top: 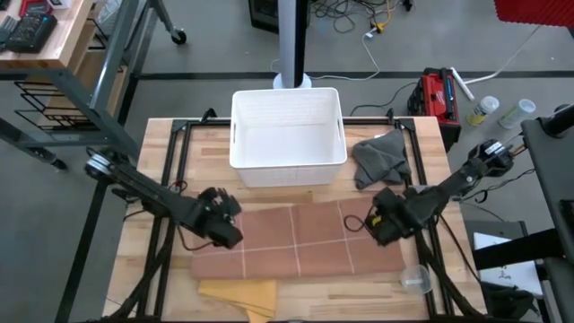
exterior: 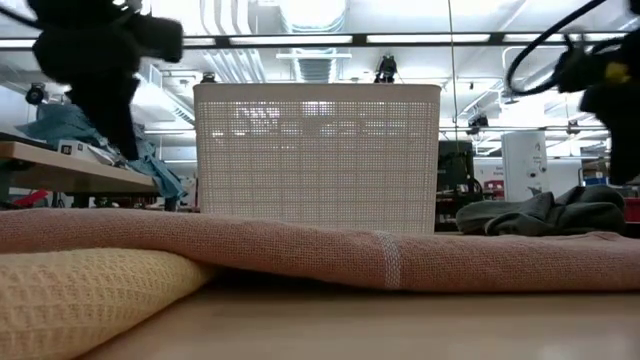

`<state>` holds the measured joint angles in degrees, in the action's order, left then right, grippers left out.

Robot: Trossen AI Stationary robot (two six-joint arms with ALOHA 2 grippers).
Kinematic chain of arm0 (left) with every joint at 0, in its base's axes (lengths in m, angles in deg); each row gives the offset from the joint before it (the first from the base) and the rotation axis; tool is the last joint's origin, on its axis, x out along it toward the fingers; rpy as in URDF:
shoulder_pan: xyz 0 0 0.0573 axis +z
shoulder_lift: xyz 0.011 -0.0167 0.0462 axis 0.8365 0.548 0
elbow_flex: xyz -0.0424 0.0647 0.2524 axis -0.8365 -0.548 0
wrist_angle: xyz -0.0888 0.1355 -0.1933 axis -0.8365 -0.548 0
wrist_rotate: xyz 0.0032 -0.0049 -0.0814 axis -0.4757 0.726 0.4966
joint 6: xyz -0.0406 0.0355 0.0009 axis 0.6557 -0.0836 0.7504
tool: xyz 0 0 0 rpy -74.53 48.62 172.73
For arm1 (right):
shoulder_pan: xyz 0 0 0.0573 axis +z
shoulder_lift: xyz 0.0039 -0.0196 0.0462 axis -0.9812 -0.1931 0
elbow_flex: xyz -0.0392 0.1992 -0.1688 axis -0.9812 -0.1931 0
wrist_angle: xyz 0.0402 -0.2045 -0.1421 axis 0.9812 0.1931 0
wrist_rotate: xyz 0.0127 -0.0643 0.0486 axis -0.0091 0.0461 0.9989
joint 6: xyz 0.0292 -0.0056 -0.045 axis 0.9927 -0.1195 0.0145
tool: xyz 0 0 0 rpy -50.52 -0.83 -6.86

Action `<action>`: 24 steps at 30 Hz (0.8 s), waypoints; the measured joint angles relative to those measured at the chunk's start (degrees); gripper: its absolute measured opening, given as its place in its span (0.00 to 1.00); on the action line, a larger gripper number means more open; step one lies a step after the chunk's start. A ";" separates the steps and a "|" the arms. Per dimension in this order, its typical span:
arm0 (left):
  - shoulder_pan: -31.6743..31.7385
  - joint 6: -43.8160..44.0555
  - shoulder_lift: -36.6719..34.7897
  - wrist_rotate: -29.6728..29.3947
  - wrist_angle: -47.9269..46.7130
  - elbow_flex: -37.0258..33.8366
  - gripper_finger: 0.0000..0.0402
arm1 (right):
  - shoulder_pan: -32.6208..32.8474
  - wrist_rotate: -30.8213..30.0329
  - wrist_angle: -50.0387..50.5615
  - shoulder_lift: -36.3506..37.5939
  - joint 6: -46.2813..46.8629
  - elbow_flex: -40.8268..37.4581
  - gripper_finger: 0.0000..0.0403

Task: Fold towel
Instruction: Fold the brown squared towel

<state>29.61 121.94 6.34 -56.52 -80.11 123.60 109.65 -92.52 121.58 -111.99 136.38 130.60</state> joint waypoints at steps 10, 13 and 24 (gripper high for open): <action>0.00 15.09 -15.32 -0.43 4.33 -19.07 0.18 | -10.79 1.12 -5.76 1.59 -10.97 -4.65 0.44; 0.00 18.11 -17.58 -0.53 4.59 -22.45 0.23 | -13.86 1.16 -7.52 1.61 -13.26 -6.44 0.44; 0.00 22.46 -17.51 0.07 5.67 -27.00 0.33 | -20.11 5.50 -16.48 1.67 -21.22 -13.14 0.44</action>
<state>29.61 144.41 -11.17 -56.45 -74.44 96.60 89.54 -87.03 105.09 -110.32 115.17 117.46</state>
